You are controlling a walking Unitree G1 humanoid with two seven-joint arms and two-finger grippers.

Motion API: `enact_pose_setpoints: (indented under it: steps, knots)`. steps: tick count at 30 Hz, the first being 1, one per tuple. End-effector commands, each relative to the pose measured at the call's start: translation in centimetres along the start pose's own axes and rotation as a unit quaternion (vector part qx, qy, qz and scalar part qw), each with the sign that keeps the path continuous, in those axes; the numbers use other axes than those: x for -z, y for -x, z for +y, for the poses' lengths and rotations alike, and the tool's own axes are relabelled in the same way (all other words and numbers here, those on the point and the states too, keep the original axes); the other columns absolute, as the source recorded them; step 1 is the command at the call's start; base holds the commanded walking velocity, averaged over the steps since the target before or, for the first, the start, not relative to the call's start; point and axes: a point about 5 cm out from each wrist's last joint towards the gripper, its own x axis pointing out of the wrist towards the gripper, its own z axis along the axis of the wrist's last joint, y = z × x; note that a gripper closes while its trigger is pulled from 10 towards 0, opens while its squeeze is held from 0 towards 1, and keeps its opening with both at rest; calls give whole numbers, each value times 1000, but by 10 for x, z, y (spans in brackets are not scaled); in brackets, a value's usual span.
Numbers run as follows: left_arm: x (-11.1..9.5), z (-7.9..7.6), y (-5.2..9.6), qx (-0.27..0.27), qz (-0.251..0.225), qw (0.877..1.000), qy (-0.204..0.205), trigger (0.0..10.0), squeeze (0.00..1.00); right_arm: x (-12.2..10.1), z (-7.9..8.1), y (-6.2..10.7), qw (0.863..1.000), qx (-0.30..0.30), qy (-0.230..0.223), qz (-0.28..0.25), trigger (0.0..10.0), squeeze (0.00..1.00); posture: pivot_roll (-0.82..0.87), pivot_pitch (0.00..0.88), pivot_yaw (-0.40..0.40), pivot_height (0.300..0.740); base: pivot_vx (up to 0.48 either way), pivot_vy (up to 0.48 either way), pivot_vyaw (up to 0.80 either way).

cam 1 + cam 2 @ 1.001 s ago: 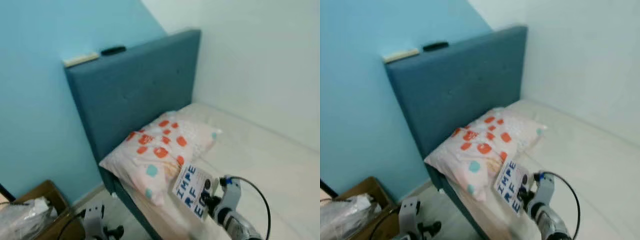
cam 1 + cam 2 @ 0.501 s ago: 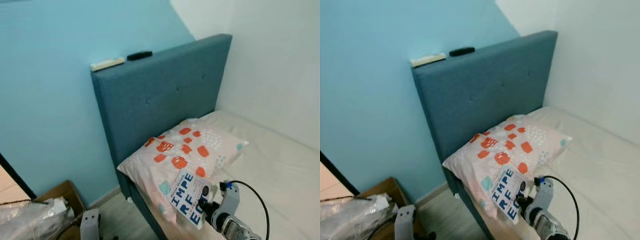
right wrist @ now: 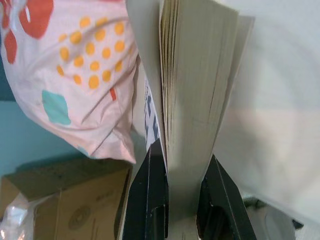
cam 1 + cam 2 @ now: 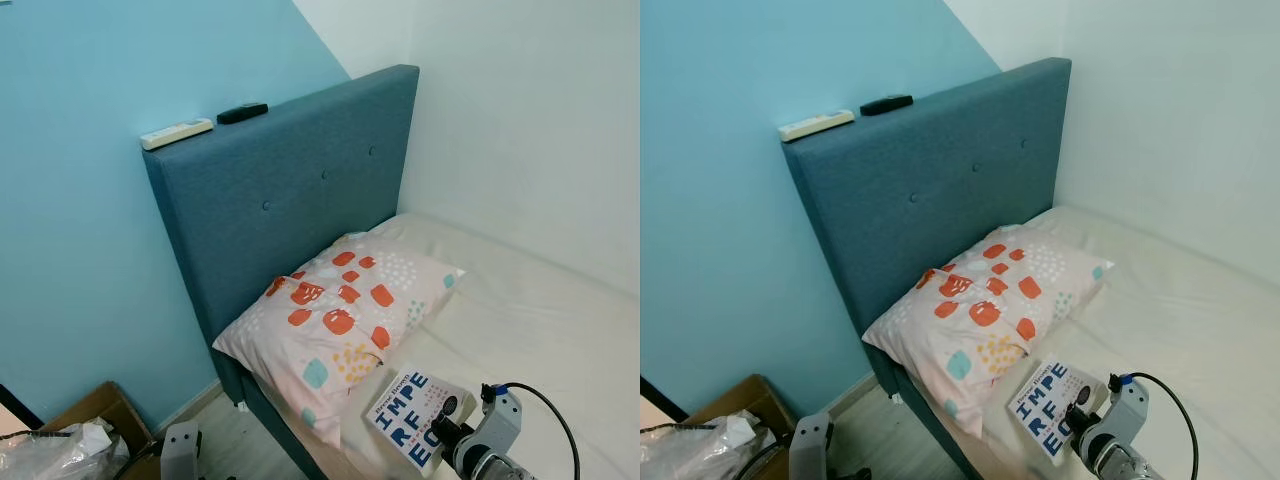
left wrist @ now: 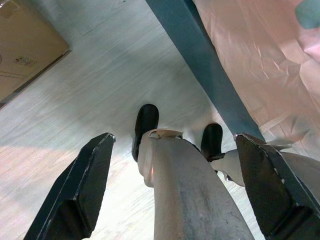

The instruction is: Clean up the room

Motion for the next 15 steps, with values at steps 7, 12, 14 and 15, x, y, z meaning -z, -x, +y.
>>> enact_pose_setpoints:
  steps: [7, 12, 14, 15]
  knots:
    - [5, 5, 2, -5, 9, 1000, -2, 10000, 0, 4, 14, -6, 1000, 7, 12, 20, 10000, 0, 49, 23, 24, 721, 0, 0, 0]
    - [8, 9, 3, -8, 11, 1000, -2, 10000, 0, 3, 15, -7, 1000, 15, 13, 18, 10000, 0, 59, 33, 24, 716, 0, 0, 0]
    - [10, 12, 4, -11, 13, 1000, 1, 10000, 0, -1, 16, -7, 1000, 14, 9, 9, 10000, 0, 66, 42, 25, 706, 0, 0, 0]
    - [12, 13, 5, -11, 14, 1000, 1, 10000, 0, -2, 17, -7, 1000, 14, 10, 8, 10000, 0, 68, 46, 25, 701, 0, 0, 0]
